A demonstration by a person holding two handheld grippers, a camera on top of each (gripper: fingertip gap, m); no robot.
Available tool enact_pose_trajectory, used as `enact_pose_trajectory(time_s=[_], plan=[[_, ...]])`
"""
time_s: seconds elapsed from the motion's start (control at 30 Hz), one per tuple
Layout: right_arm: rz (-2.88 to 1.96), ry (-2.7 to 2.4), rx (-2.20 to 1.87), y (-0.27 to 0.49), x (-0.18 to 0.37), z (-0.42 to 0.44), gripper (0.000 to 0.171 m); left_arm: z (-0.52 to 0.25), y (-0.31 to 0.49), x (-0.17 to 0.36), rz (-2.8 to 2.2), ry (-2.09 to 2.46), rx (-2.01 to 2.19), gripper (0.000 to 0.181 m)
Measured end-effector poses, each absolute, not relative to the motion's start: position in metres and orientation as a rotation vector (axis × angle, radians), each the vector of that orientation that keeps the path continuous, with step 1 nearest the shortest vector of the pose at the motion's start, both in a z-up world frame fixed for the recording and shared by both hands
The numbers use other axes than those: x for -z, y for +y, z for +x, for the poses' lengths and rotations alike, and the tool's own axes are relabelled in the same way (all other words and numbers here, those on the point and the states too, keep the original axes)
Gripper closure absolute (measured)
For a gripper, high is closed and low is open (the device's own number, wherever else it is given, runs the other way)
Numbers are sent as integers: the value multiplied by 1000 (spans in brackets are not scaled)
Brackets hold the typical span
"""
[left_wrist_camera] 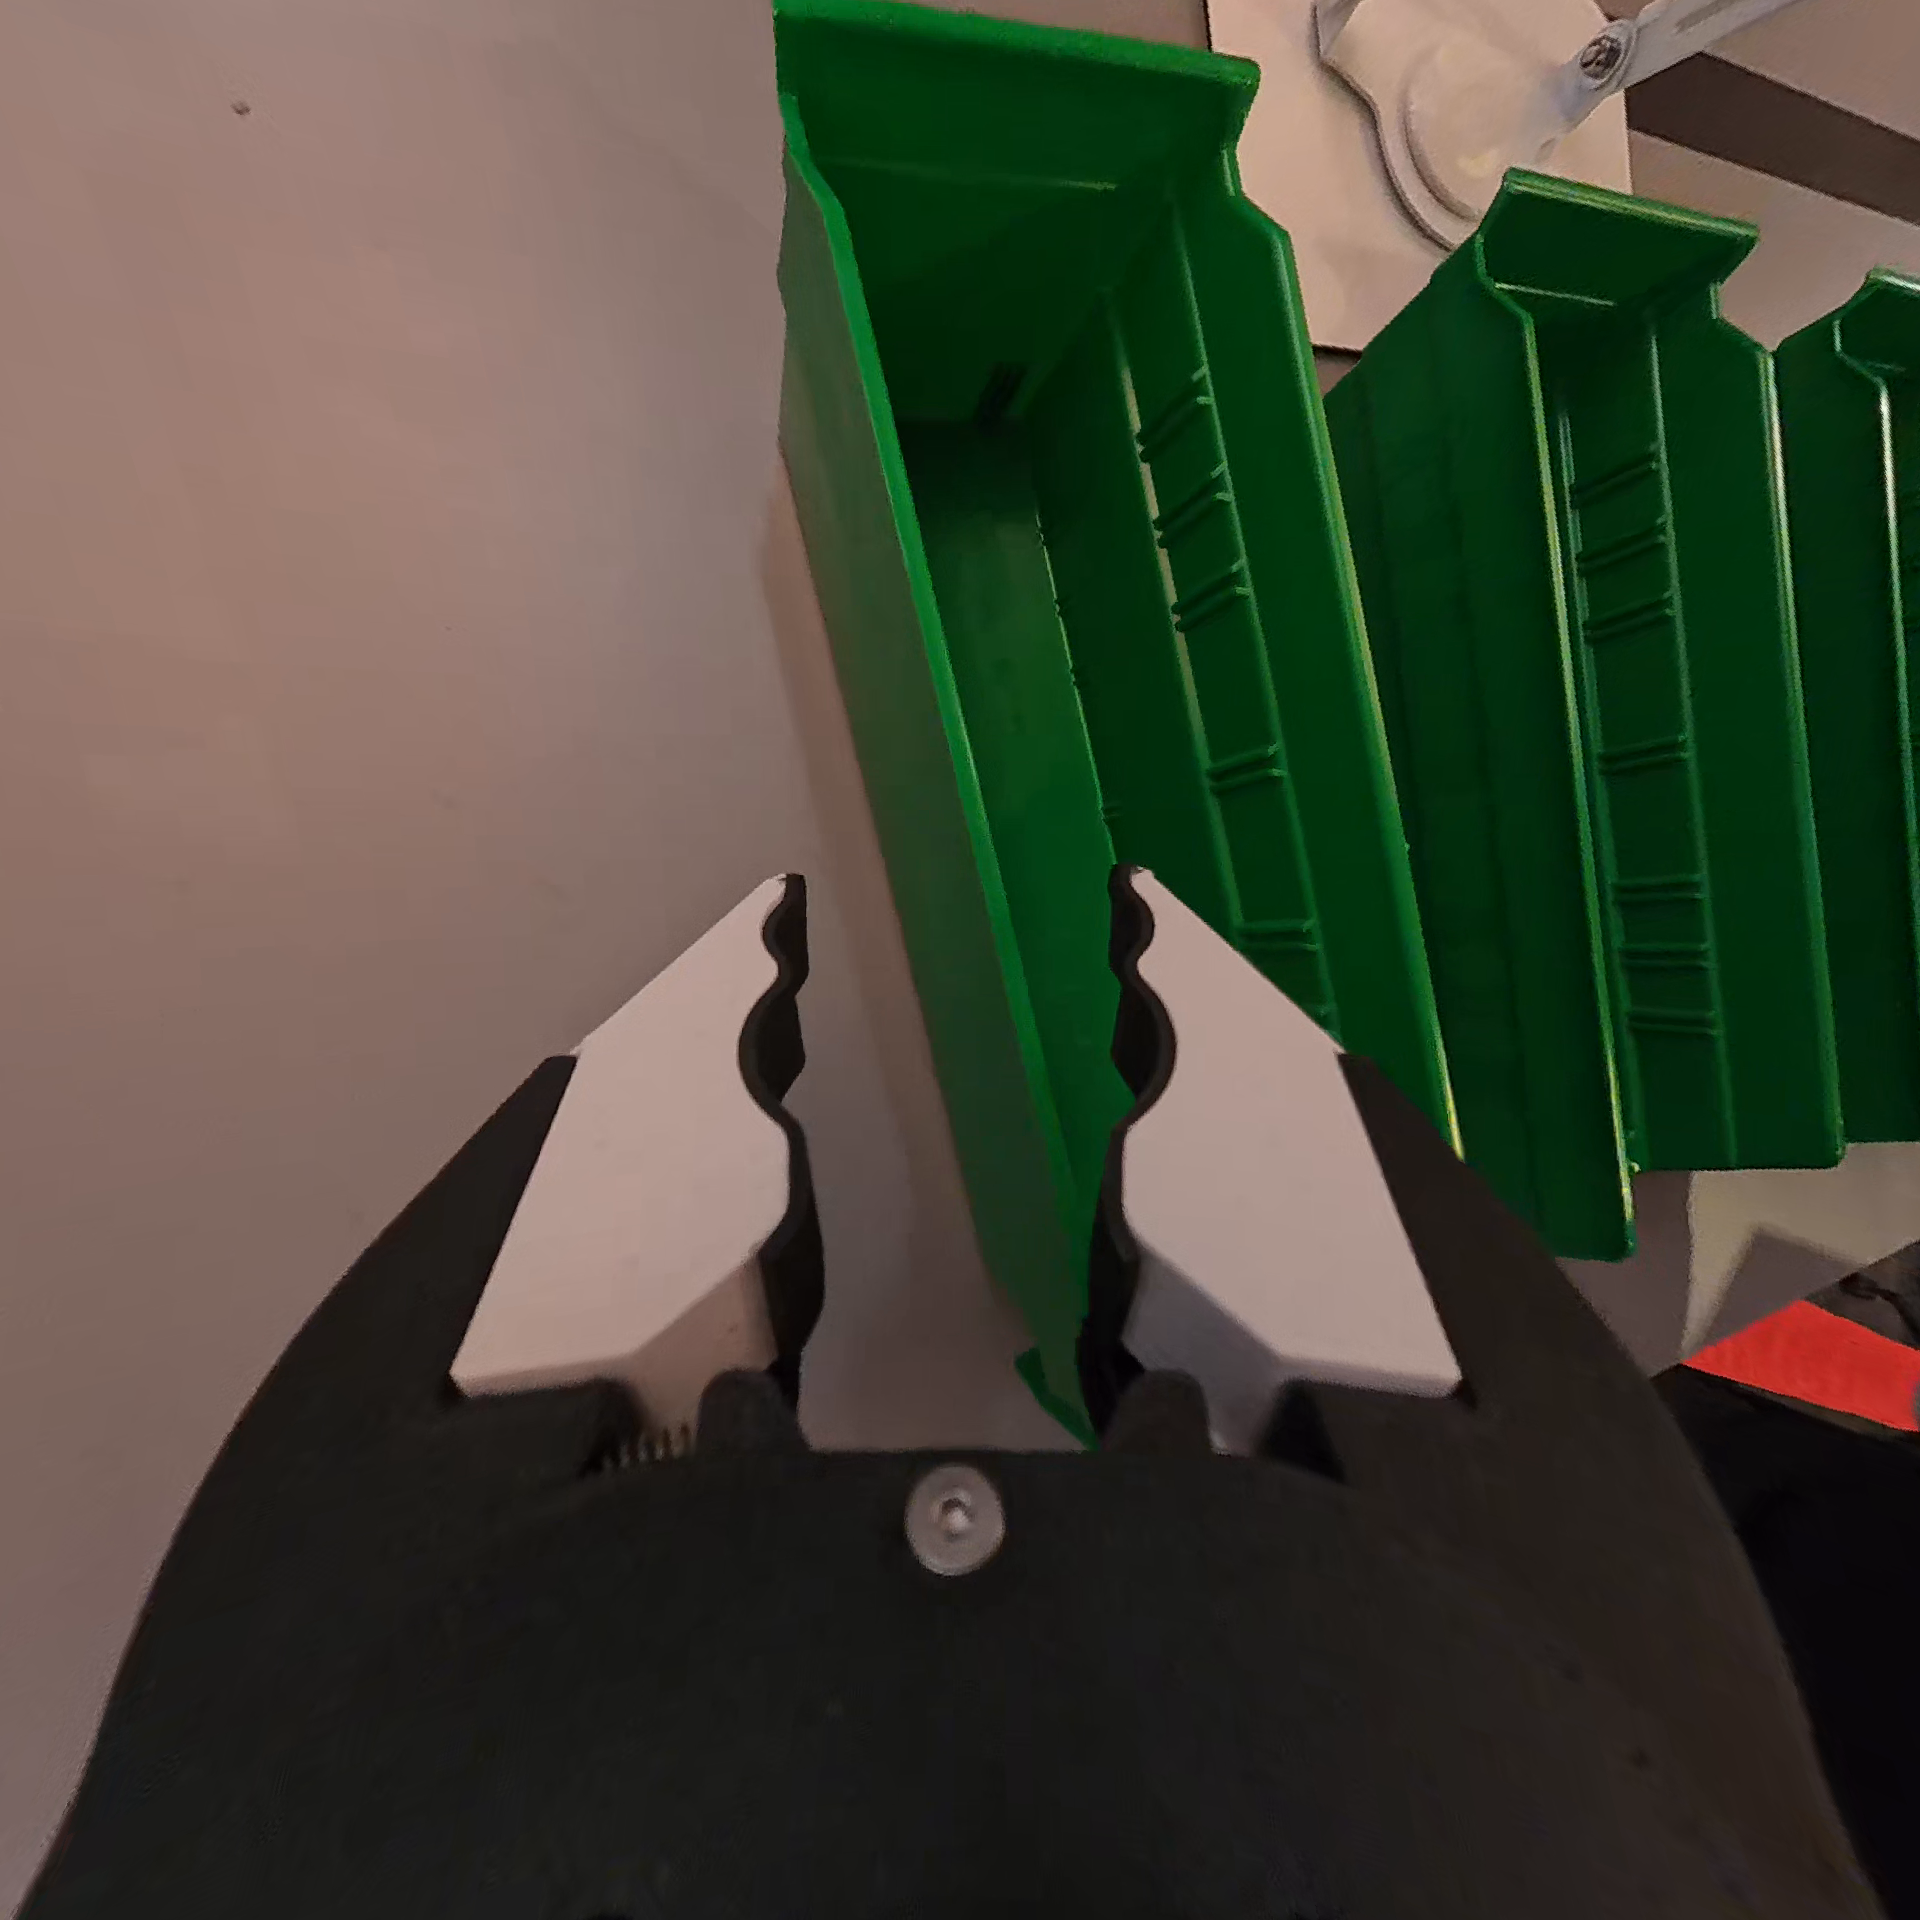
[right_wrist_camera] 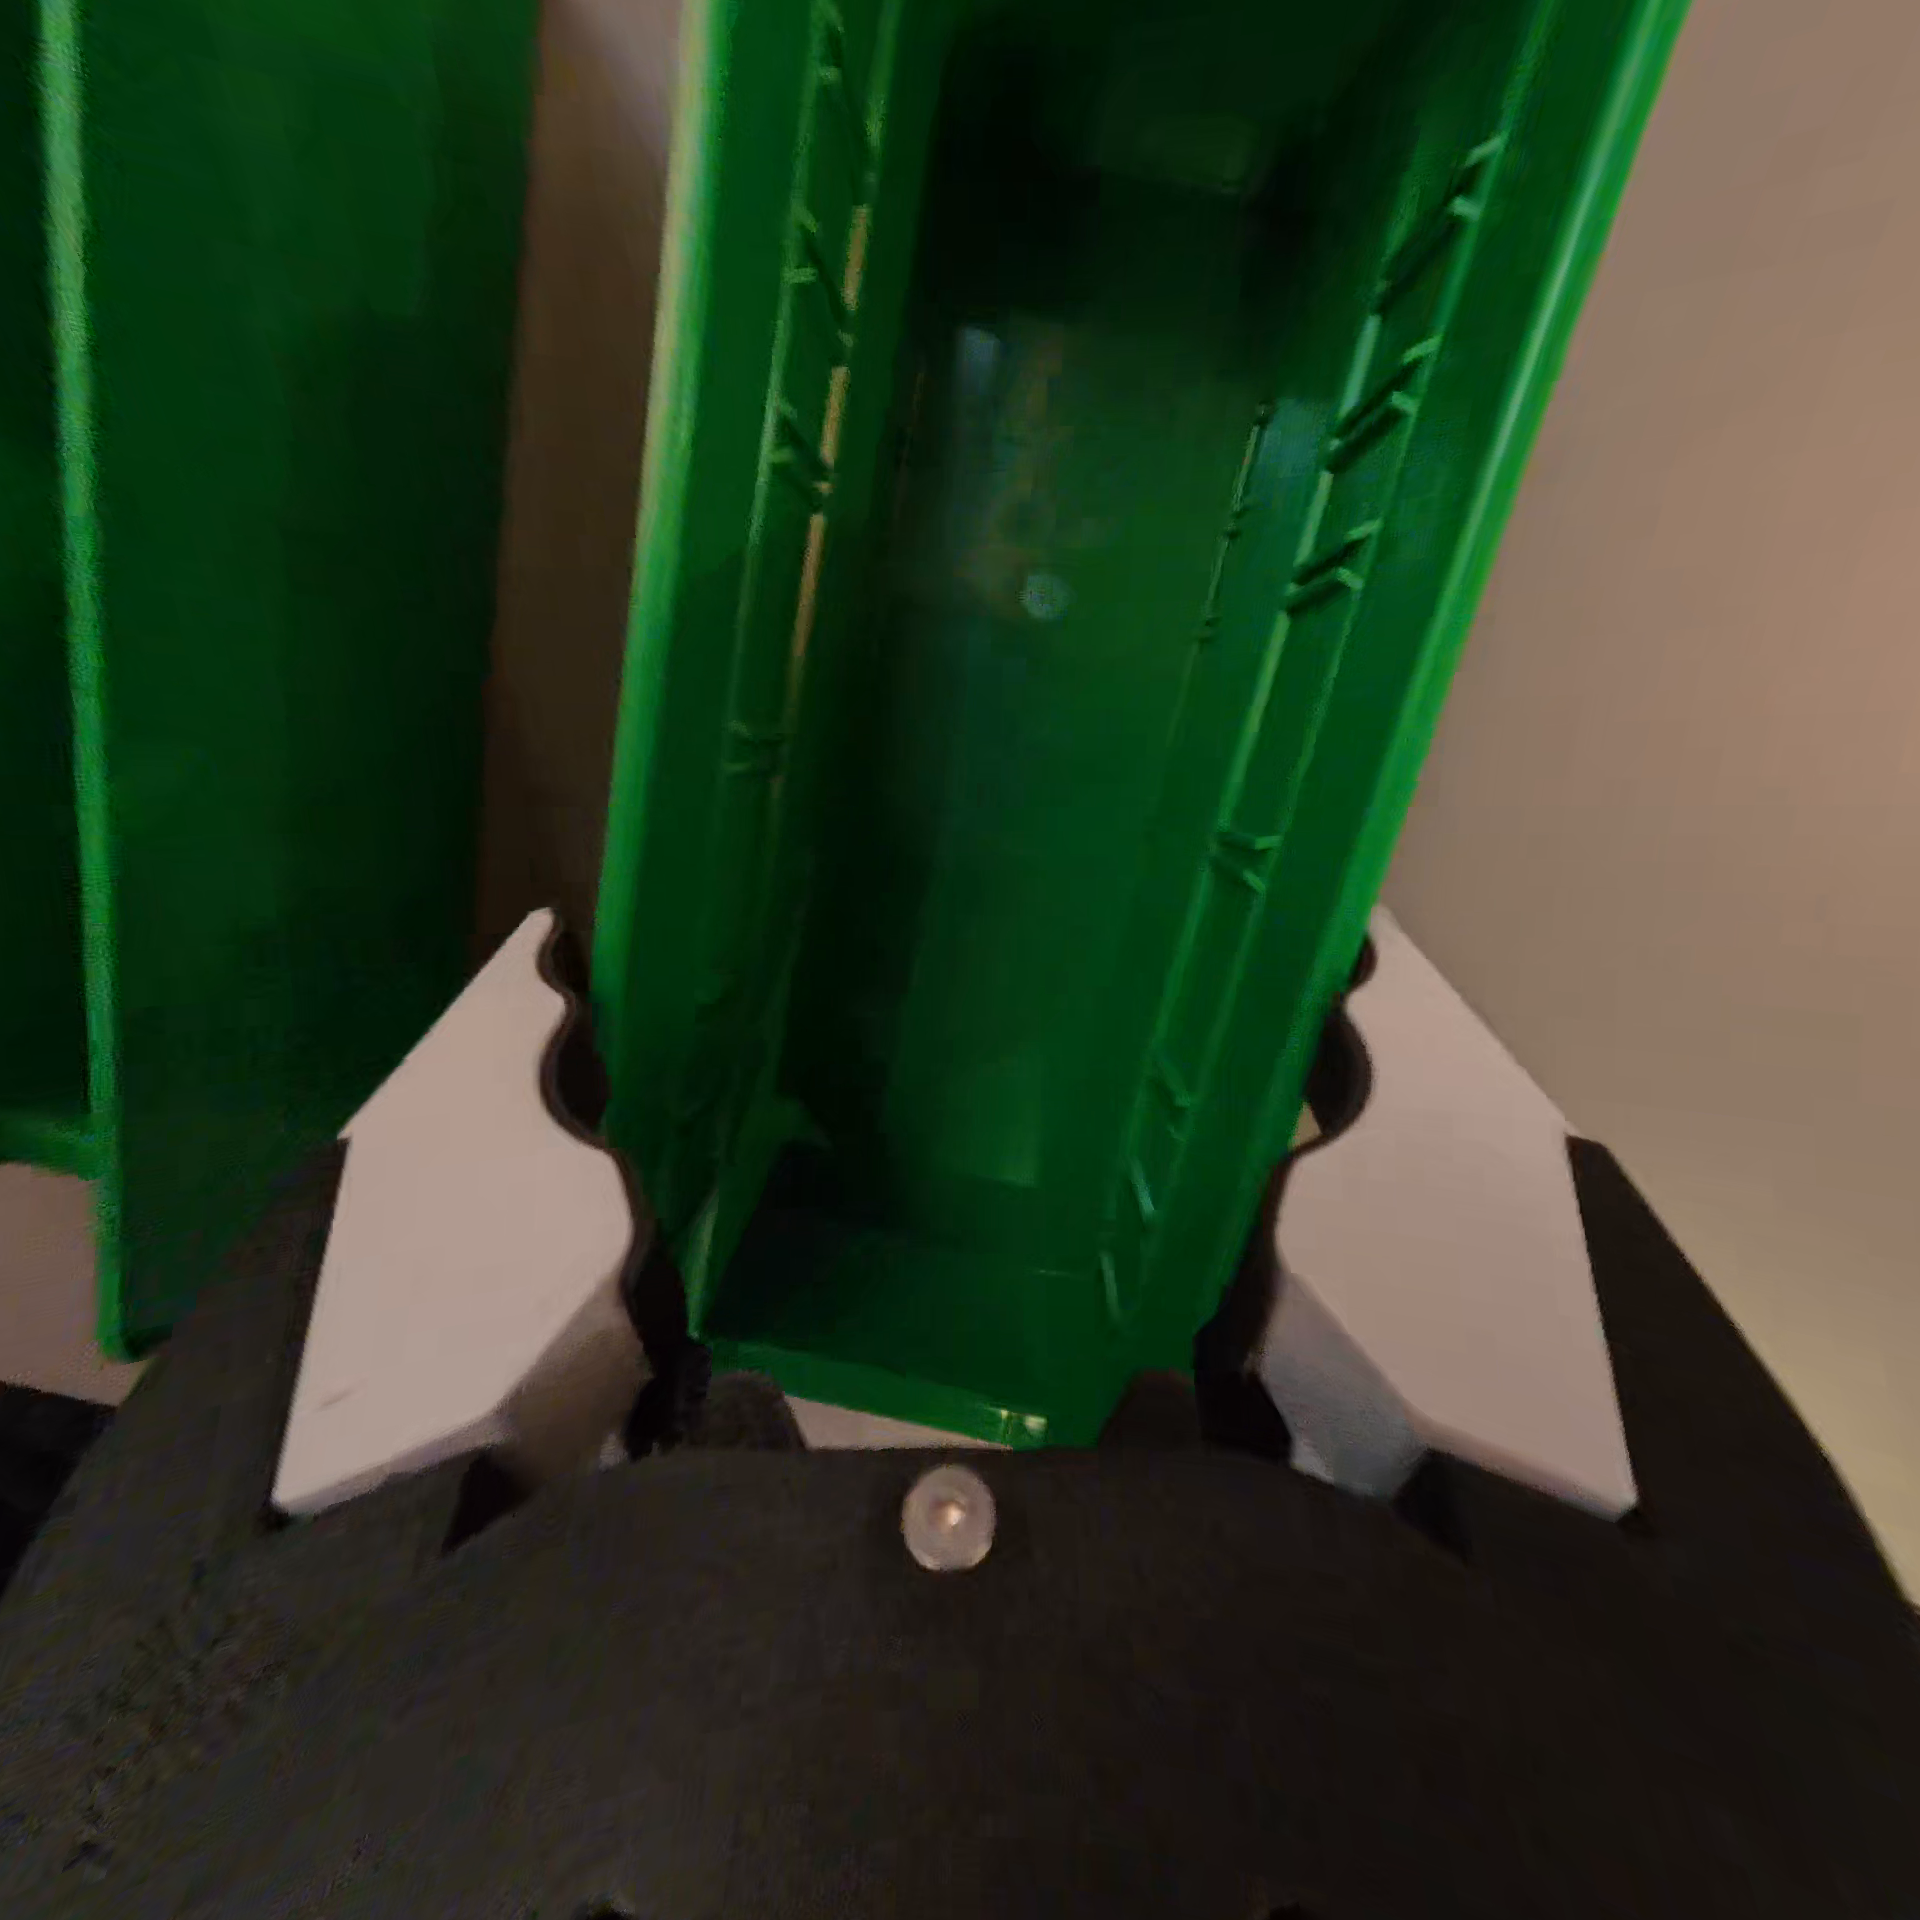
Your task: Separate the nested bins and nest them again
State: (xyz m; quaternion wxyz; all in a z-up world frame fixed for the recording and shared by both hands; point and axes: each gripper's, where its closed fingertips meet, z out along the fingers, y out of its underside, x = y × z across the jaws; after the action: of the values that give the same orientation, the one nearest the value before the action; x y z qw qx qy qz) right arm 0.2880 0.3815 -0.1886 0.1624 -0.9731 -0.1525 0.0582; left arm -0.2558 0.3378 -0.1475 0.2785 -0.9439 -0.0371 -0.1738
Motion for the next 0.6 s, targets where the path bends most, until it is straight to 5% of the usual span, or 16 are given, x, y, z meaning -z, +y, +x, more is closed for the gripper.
enact_pose_trajectory(time_s=[0.27,0.6], plan=[[-2792,-388,-287,387,182,287,60,-252,342,147,-2530,34,444,124],[-2662,-273,-408,389,125,269,67,-273,351,139,-2472,41,473,126]])
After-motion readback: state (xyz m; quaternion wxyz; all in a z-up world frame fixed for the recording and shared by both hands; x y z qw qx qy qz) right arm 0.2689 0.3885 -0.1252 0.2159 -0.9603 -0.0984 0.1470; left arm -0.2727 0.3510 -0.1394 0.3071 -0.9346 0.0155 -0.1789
